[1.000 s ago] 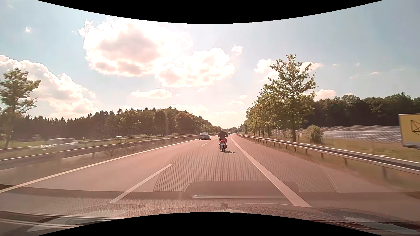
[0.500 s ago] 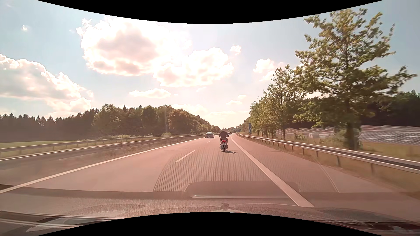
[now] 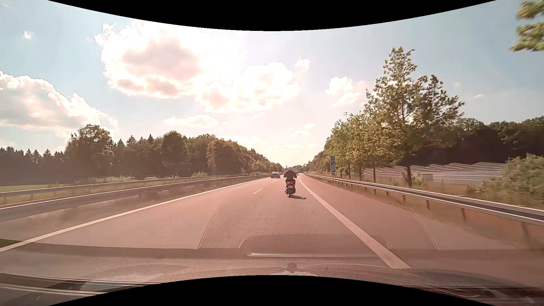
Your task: Follow the waypoints while adhering to traffic rules and regulations
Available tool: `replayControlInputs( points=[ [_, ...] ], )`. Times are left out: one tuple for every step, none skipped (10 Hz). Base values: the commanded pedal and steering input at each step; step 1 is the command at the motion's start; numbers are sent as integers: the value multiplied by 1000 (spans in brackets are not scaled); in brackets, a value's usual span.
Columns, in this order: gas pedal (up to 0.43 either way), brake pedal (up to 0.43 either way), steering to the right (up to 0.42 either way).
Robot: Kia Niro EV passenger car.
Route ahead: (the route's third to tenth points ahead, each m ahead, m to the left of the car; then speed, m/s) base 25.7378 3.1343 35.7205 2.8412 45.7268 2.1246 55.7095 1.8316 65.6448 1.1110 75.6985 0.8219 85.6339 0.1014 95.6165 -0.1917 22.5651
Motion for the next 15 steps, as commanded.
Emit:
replayControlInputs(
  points=[
    [209, 12, 5],
    [220, 12, 5],
    [220, 12, 5],
    [220, 12, 5],
    [220, 12, 5],
    [220, 12, 5],
    [220, 12, 4],
    [220, 12, 3],
    [228, 12, 3],
    [240, 12, 3],
    [240, 12, 3],
    [240, 12, 3],
    [248, 12, 2],
    [248, 12, 2],
    [248, 12, 3]
  ],
)
